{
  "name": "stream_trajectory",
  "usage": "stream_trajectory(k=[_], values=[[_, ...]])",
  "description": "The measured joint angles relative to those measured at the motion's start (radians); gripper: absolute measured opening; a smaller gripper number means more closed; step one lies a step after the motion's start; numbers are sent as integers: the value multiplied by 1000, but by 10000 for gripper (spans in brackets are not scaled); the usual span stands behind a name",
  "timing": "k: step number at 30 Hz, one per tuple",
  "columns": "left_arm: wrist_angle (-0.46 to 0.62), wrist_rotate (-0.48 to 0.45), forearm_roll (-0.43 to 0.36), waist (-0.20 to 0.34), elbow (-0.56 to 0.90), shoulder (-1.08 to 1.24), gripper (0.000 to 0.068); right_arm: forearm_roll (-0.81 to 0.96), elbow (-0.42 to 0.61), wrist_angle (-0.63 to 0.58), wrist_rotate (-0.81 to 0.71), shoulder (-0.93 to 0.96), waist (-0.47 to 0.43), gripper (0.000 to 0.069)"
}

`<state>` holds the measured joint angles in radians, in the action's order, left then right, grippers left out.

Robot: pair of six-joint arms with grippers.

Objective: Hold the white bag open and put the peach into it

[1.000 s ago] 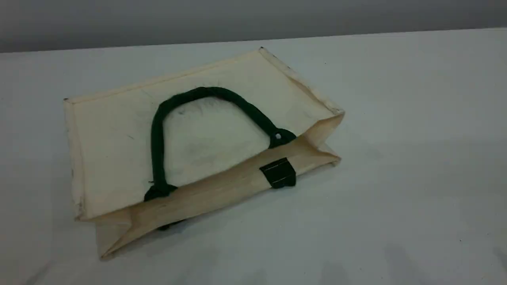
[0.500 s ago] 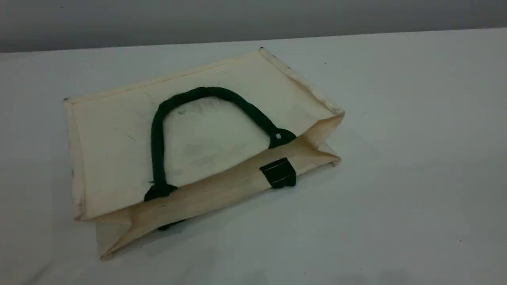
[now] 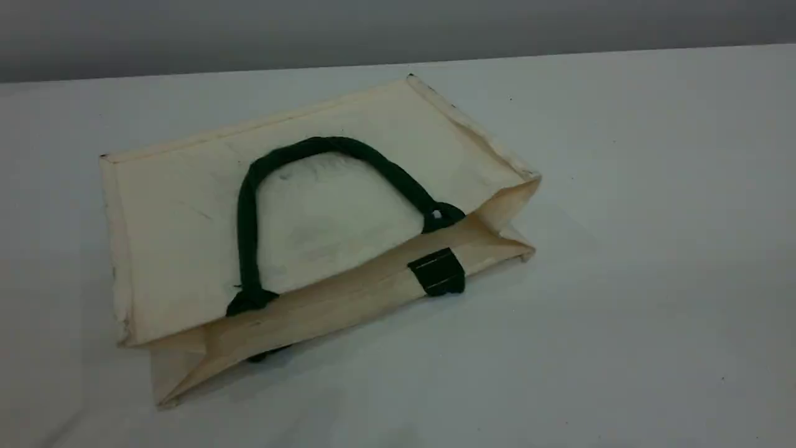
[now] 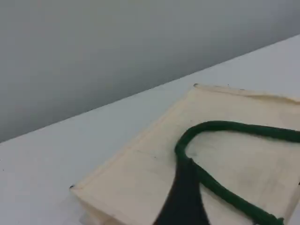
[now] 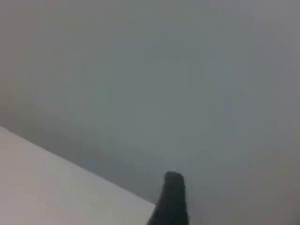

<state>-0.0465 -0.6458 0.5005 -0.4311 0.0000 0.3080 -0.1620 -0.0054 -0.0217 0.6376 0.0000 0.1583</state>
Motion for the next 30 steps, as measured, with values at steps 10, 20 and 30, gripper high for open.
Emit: stream_trajectory(k=[10, 20, 30], values=[[0, 0, 0, 0, 0, 0, 550, -85, 0, 3, -53, 0, 1, 579], [0, 0, 0, 0, 0, 0, 550, -488, 5, -16, -173, 0, 1, 579], [0, 0, 0, 0, 0, 0, 550, -214, 5, -38, -611, 0, 1, 579]])
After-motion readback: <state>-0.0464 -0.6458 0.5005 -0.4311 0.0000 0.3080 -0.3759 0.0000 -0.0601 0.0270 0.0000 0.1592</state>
